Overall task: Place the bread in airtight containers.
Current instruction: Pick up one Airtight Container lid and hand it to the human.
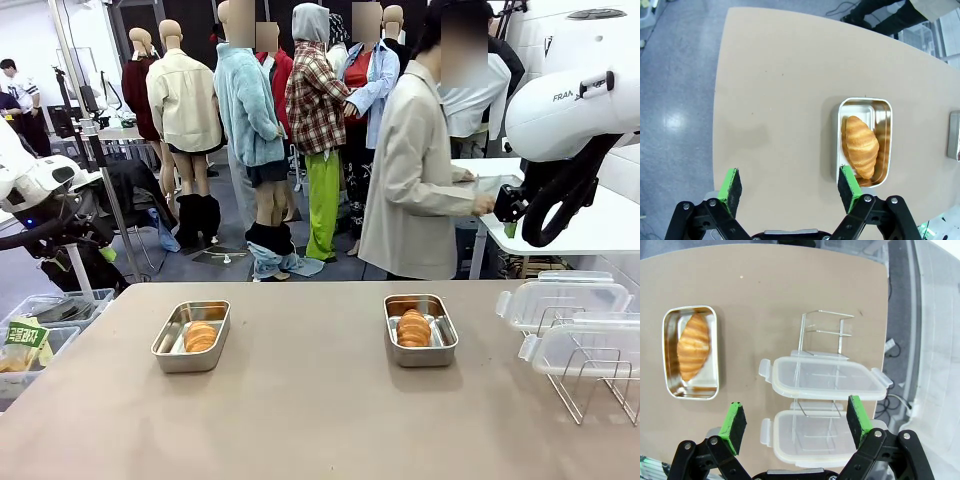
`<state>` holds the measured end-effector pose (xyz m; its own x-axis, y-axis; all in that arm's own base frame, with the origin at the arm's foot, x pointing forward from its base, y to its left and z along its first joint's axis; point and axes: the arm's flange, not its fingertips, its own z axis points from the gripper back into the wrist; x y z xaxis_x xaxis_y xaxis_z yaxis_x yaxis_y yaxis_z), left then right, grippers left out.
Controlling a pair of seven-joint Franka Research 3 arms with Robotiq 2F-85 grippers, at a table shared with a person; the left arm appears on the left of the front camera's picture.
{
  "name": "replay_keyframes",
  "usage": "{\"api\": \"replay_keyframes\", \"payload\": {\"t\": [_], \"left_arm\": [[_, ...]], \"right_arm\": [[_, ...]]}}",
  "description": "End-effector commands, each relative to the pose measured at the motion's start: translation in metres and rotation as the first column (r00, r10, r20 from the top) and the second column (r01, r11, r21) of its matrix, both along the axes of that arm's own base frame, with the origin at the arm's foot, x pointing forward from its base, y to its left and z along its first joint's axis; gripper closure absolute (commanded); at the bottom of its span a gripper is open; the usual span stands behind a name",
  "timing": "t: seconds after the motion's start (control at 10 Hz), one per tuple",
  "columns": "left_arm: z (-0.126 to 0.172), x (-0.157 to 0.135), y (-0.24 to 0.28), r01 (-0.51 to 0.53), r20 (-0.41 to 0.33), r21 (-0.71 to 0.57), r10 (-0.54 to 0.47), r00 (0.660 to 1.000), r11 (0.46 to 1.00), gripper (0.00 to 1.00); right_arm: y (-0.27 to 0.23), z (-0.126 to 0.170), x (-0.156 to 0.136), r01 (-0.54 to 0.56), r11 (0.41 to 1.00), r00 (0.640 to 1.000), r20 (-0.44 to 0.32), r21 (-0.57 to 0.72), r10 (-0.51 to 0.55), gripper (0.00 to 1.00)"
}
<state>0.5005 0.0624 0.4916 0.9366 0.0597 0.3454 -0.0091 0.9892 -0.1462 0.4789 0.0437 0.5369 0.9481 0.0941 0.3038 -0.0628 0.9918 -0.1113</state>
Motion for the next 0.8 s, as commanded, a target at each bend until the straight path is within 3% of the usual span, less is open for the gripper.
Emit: {"api": "replay_keyframes", "payload": {"t": [0.0,0.7], "left_arm": [[0.0026,-0.0011,0.0017,0.001,0.002,0.013,-0.001,1.000,1.000,0.00],[0.0026,-0.0011,0.0017,0.001,0.002,0.013,-0.001,1.000,1.000,0.00]], "right_arm": [[0.0022,0.0018,0.0029,0.018,1.000,1.000,-0.007,0.001,-0.018,0.00],[0.0022,0.0018,0.0029,0.018,1.000,1.000,-0.007,0.001,-0.018,0.00]]}}
